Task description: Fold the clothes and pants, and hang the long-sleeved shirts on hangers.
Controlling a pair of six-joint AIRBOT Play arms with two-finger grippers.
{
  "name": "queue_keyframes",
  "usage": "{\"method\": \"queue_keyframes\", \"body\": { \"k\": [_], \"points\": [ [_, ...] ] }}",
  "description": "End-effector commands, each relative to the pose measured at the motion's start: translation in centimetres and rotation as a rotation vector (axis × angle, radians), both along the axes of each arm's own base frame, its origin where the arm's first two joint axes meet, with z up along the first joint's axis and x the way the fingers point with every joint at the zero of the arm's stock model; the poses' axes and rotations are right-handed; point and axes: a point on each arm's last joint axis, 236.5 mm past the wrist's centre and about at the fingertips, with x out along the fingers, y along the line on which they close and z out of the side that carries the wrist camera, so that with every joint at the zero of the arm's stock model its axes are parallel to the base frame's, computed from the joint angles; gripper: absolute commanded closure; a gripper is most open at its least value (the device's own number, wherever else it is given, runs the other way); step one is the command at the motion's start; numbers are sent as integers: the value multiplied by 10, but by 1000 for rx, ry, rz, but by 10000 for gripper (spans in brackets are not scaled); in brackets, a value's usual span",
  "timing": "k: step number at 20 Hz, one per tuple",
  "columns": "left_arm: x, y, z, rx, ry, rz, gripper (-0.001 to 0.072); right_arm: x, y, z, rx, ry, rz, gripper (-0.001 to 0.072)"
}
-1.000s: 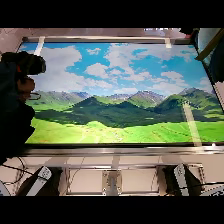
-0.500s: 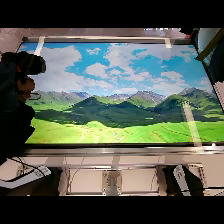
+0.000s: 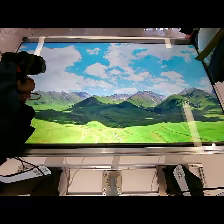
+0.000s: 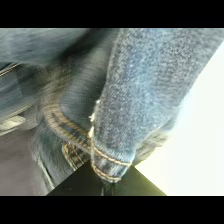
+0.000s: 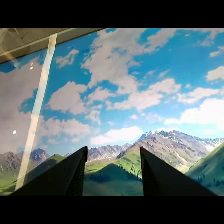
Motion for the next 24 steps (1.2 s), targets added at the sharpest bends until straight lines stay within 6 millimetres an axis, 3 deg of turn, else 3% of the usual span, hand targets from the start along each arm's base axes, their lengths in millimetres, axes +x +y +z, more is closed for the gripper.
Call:
{"method": "queue_keyframes", "body": {
  "k": [1, 2, 3, 4, 5, 7, 9, 12, 14, 15, 17, 19, 21, 24],
  "points": [
    [77, -86, 147, -275, -594, -74, 690, 4, -4, 7, -1, -32, -20, 322],
    [85, -127, 214, -361, -811, -175, 691, 5, -6, 9, -2, -43, -30, 322],
    [79, -171, 272, -416, -988, -292, 691, 6, -9, 11, -11, -53, -38, 322],
    [70, -209, 309, -435, -1090, -380, 691, 7, -13, 11, -34, -57, -48, 323],
    [61, -248, 328, -435, -1124, -457, 691, 8, -19, 10, -57, -56, -68, 323],
    [36, -335, 333, -452, -1089, -663, 691, 8, -38, 5, -117, -43, -128, 323],
    [1, -435, 323, -527, -1023, -912, 691, 8, -58, 2, -174, -31, -196, 323],
    [-24, -573, 296, -506, -1020, -1093, 691, 7, -84, 4, -245, -35, -283, 323],
    [-29, -659, 265, -528, -1028, -1085, 691, 5, -96, 3, -281, -26, -320, 323],
    [-26, -697, 234, -541, -988, -1065, 691, 3, -100, 1, -299, -13, -333, 323],
    [-25, -757, 166, -650, -802, -1045, 691, -3, -115, -5, -352, 27, -373, 323],
    [-23, -804, 115, -723, -662, -1086, 691, -9, -131, -13, -398, 74, -412, 323],
    [-16, -841, 98, -763, -637, -1155, 692, -6, -141, -23, -402, 110, -422, 323],
    [10, -873, 100, -842, -653, -1137, 692, 8, -153, -46, -367, 171, -405, 323]
  ]
}}
